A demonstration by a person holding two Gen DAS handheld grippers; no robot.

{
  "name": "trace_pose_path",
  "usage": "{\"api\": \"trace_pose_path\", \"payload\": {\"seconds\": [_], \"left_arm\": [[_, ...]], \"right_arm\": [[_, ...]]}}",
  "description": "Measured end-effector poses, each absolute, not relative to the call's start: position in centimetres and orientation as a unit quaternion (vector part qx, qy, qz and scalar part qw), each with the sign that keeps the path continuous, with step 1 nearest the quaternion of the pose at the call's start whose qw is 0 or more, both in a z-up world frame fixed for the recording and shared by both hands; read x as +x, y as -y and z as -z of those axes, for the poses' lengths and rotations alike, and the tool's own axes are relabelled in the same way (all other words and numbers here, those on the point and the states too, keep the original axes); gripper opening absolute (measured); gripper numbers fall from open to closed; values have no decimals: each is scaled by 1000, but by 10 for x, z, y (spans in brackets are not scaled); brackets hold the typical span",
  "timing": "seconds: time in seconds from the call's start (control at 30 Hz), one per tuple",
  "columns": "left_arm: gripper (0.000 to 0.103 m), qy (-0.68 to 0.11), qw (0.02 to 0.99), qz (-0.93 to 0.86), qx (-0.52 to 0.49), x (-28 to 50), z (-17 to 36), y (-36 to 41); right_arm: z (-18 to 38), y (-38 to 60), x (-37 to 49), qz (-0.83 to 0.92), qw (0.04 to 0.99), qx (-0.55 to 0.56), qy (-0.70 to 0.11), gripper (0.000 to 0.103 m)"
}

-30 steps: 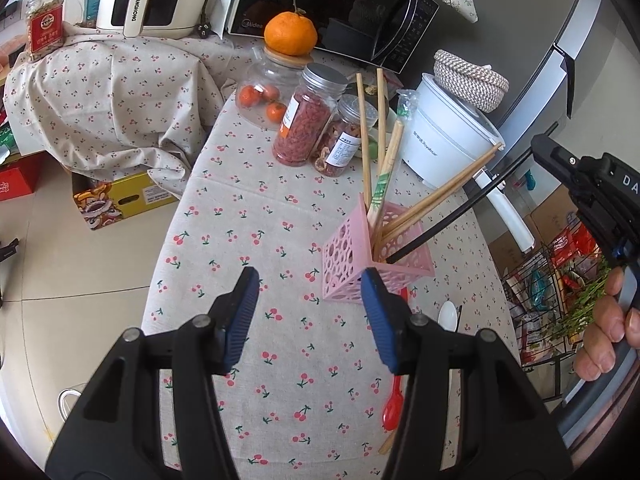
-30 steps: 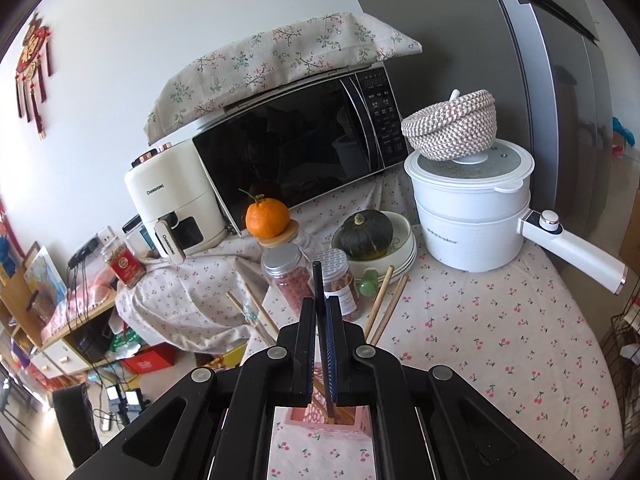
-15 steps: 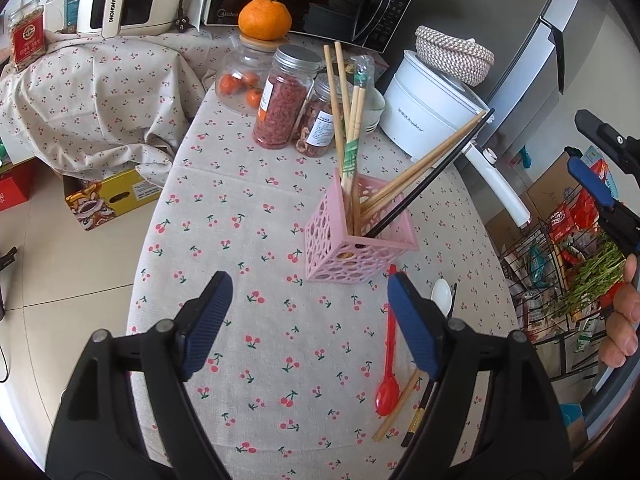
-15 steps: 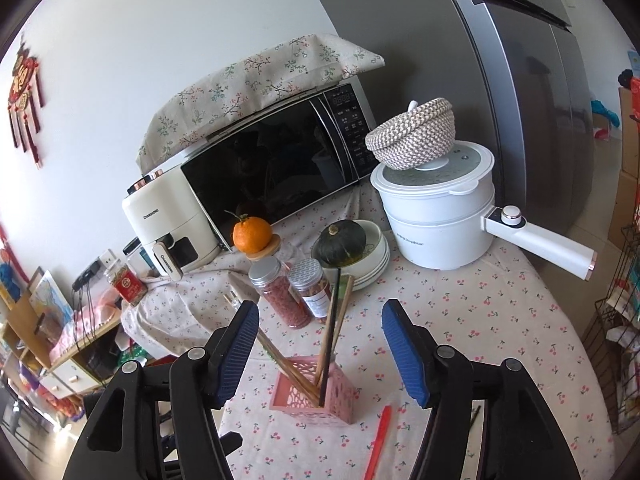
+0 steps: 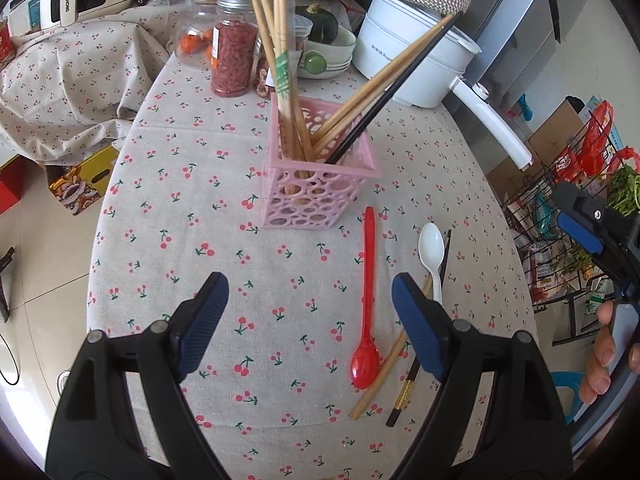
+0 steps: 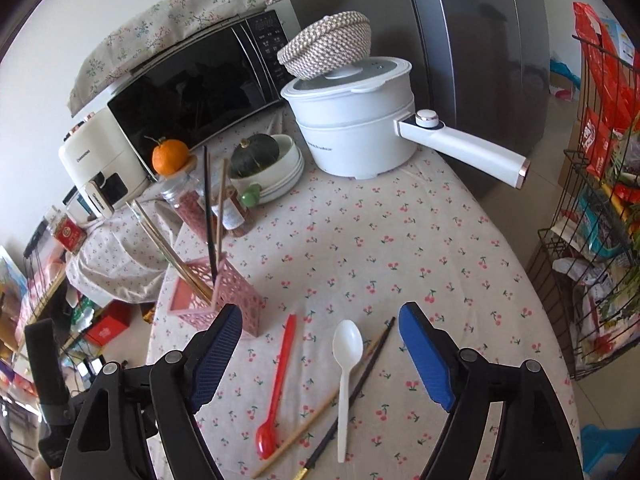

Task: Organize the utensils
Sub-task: 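Close the left gripper on a wooden chopstick beside the white spoon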

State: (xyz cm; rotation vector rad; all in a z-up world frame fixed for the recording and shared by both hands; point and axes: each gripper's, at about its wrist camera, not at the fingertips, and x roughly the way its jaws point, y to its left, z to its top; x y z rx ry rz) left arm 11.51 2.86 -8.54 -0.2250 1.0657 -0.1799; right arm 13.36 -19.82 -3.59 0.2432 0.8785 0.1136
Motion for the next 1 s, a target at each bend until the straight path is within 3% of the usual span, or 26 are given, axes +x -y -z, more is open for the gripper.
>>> {"api": "trace_pose_path", "payload": {"seconds": [0.47, 0.53, 0.6, 0.7, 0.87, 1.0], "left_arm": [[83, -556, 817, 149, -17, 117, 118, 53], [71, -556, 814, 167, -6, 119, 123, 65], [45, -562, 805, 189, -2, 124, 128, 75], [28, -568, 795, 213, 1, 130, 134, 89], [11, -573, 786, 231, 18, 138, 145, 108], [11, -581, 782, 223, 28, 144, 155, 115]], "right_arm": [[85, 244, 129, -19, 849, 123, -514, 82], [87, 253, 128, -12, 847, 125, -516, 82], [89, 262, 128, -6, 845, 129, -519, 82], [93, 273, 127, 2, 841, 133, -524, 82], [98, 287, 126, 7, 838, 133, -530, 82], [101, 293, 127, 10, 836, 134, -532, 82]]}}
